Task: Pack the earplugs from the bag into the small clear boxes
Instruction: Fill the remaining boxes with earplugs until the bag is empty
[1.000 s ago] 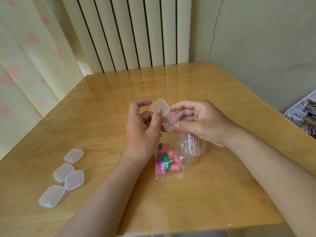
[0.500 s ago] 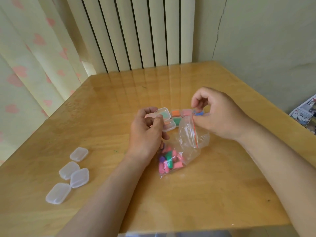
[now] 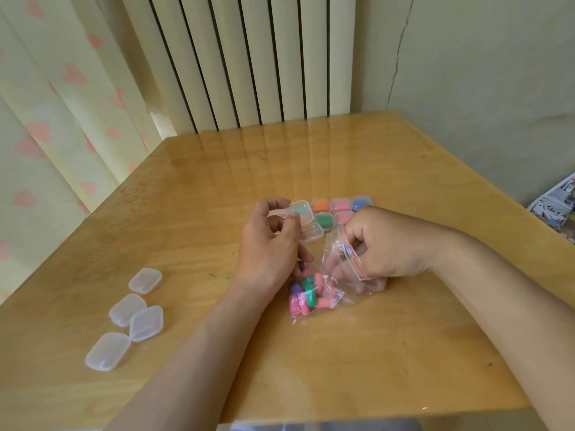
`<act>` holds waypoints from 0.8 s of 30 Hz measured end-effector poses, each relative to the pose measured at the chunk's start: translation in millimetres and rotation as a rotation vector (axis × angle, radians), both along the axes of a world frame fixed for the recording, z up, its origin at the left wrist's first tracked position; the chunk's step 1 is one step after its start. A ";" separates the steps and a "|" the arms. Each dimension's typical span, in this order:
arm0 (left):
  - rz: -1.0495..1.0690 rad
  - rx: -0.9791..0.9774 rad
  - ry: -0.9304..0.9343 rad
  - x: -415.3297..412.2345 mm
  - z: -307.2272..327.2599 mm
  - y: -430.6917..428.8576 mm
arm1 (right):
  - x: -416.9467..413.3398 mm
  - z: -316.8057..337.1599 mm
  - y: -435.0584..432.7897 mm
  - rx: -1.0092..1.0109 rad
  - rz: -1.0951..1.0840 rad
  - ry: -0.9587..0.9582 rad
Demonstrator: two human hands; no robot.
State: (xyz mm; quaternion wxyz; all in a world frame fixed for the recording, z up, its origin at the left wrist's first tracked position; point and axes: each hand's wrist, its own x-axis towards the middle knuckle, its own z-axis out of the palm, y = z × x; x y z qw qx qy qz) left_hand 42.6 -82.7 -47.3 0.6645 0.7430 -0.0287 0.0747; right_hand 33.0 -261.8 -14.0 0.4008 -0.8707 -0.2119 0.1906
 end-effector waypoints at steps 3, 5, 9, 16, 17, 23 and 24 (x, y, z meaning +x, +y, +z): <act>-0.006 0.008 0.003 0.3 -0.2 -0.2 | -0.4 -0.9 1.1 -0.016 0.022 0.016; -0.007 0.014 -0.002 0.7 -0.8 -0.3 | -1.1 -0.9 1.8 -0.032 0.034 -0.002; -0.007 0.025 -0.007 1.1 -1.5 0.0 | -2.2 -1.1 3.9 -0.058 0.054 -0.038; -0.003 0.041 -0.020 2.2 -3.0 -1.1 | -0.4 -4.8 4.5 -0.087 0.042 -0.037; -0.004 0.044 -0.020 2.0 -2.9 -1.1 | -0.4 -5.0 4.4 -0.098 0.038 -0.041; -0.005 0.064 -0.032 1.6 -3.7 -0.8 | 0.0 -5.0 4.7 -0.100 0.043 -0.058; -0.004 0.066 -0.033 1.9 -3.9 -0.8 | 0.5 -5.6 4.7 -0.098 0.040 -0.063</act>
